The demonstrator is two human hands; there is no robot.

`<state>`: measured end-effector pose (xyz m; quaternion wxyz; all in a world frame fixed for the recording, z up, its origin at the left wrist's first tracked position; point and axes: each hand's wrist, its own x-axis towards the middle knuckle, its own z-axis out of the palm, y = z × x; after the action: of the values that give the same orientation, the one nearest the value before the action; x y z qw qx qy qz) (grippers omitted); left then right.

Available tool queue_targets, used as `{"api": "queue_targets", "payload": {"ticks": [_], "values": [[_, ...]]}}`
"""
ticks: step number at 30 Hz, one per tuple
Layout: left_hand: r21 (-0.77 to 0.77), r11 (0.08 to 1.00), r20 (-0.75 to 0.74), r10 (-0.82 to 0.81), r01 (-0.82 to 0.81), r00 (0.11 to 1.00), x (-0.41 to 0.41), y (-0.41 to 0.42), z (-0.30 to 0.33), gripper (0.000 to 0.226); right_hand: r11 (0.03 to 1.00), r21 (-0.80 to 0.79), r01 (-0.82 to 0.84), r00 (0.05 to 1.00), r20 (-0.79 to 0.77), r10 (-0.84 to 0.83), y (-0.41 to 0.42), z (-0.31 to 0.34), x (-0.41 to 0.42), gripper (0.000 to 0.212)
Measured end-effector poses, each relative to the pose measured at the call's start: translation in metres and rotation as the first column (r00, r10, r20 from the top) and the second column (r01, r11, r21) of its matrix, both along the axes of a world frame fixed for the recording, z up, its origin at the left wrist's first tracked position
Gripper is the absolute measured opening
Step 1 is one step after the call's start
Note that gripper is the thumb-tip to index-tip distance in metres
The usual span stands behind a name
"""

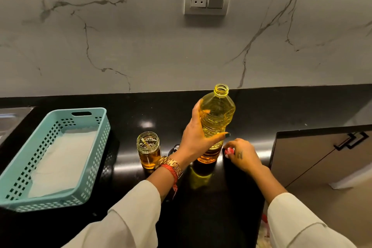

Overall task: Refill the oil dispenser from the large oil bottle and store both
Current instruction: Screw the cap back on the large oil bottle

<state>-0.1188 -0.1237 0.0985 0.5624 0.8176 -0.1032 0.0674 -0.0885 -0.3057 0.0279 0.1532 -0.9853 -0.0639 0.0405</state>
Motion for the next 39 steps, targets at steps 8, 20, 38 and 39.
{"api": "queue_targets", "payload": {"ticks": [8,20,38,39], "values": [[-0.017,0.997,0.061,0.082,-0.081,0.995,0.002,-0.004,-0.003,0.086,0.855,0.511,-0.091,0.981,0.194,-0.012,-0.023,0.098,0.010,0.028],[-0.004,0.994,0.039,0.106,-0.106,0.994,0.002,-0.005,-0.004,0.076,0.767,0.075,-0.637,0.734,0.361,0.575,0.025,0.234,0.006,0.026],[-0.037,0.995,0.009,0.095,-0.095,0.995,0.002,-0.004,-0.002,0.066,0.777,-0.179,-0.603,0.707,0.331,0.625,0.043,0.245,0.012,0.041],[-0.037,0.995,0.009,0.092,-0.092,0.996,0.001,-0.004,-0.002,0.065,0.792,-0.208,-0.574,0.712,0.350,0.608,0.046,0.243,0.011,0.045]]}}
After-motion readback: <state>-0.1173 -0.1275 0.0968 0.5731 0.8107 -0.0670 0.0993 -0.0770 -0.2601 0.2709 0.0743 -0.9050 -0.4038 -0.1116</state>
